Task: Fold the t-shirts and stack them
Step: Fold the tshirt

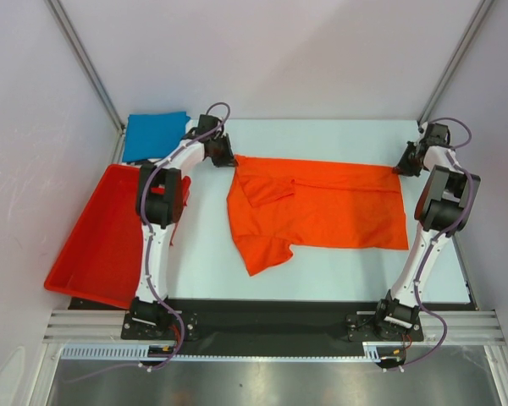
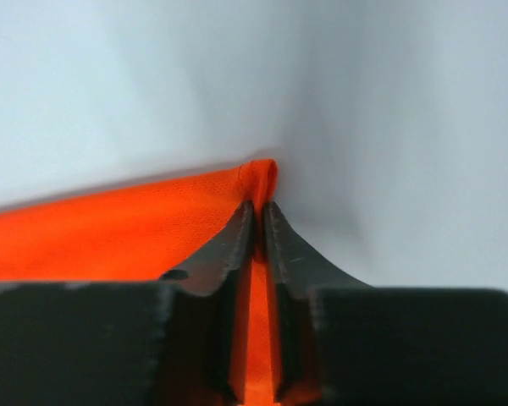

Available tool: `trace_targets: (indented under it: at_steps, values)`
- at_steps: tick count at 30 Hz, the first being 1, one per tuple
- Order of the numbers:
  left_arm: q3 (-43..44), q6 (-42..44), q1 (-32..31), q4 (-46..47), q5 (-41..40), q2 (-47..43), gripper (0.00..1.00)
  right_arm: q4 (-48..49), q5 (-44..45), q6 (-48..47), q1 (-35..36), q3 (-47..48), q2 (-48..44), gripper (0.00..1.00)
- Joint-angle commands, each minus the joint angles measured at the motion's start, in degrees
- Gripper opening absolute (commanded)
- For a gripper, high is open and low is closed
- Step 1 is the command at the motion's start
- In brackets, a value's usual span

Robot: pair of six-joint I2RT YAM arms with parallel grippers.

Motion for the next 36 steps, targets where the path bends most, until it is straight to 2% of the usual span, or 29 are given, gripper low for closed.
trace_targets:
  at_steps: [1, 6, 10, 11, 12, 14, 15, 18, 20, 21, 23, 26, 27, 32, 33, 36]
  values:
    - [2.7, -1.9, 1.3, 2.8, 0.6, 1.6, 0.01, 1.6, 0.6, 1.1, 1.1, 1.1, 2.9, 0.1]
    - [7.0, -3.5, 3.2, 4.5, -0.4, 2.6, 0.0, 5.3, 0.1, 7.2, 1.0, 3.7, 4.5, 0.0]
    - [10.2, -3.6, 4.6, 4.6, 0.0, 3.7, 0.0, -0.1, -1.2, 9.4, 2.1, 15.9, 9.7, 0.02]
    - [10.6, -3.2, 5.0, 4.8, 0.6, 3.6, 0.06, -3.2, -1.2, 9.3, 2.2, 18.4, 11.4, 0.2]
    - [10.6, -3.2, 5.0, 4.4, 0.8, 3.4, 0.16, -4.8, -0.8, 9.5, 2.3, 20.6, 12.3, 0.27]
    - [10.4, -1.8, 5.0, 2.7, 0.0, 1.4, 0.37, -7.7, 0.7, 9.4, 2.2, 25.4, 12.6, 0.33]
    - [10.4, -1.1, 5.0, 1.9, -0.7, 0.6, 0.55, -10.3, 1.2, 9.2, 2.0, 26.1, 12.1, 0.41]
    - [9.8, 1.9, 4.9, -1.5, -4.1, -3.7, 0.7, -17.0, 5.1, 7.5, 1.4, 28.0, 8.2, 0.57]
    - [8.8, 2.7, 4.9, -3.3, -5.7, -6.3, 0.76, -19.9, 8.6, 6.8, 0.7, 25.0, 4.9, 0.63]
    - [7.4, 3.7, 4.7, -3.8, -6.1, -8.8, 0.77, -21.8, 9.5, 7.0, 0.3, 23.1, 1.0, 0.68]
    - [5.2, 4.5, 4.0, -5.1, -7.4, -11.8, 0.77, -22.7, 9.8, 7.2, -0.9, 17.7, -3.0, 0.69]
    - [-0.2, 4.8, 2.3, -7.2, -8.6, -17.8, 0.73, -20.0, 8.1, 7.7, -3.2, 3.8, -12.7, 0.71]
    - [-3.8, 4.8, 1.8, -7.6, -9.3, -19.6, 0.7, -17.8, 7.4, 7.8, -3.7, -3.0, -14.7, 0.7]
    - [-19.5, 4.1, -2.9, -7.1, -10.0, -33.8, 0.58, -14.4, 1.7, 8.8, -2.2, -18.0, -25.2, 0.67]
    - [-25.1, 3.4, -3.3, -7.0, -9.3, -35.7, 0.54, -13.6, 1.7, 9.0, -1.8, -20.0, -26.7, 0.66]
    - [-36.5, 1.9, -5.2, -5.4, -8.6, -43.6, 0.5, -11.1, -1.2, 10.2, -1.4, -27.7, -32.6, 0.62]
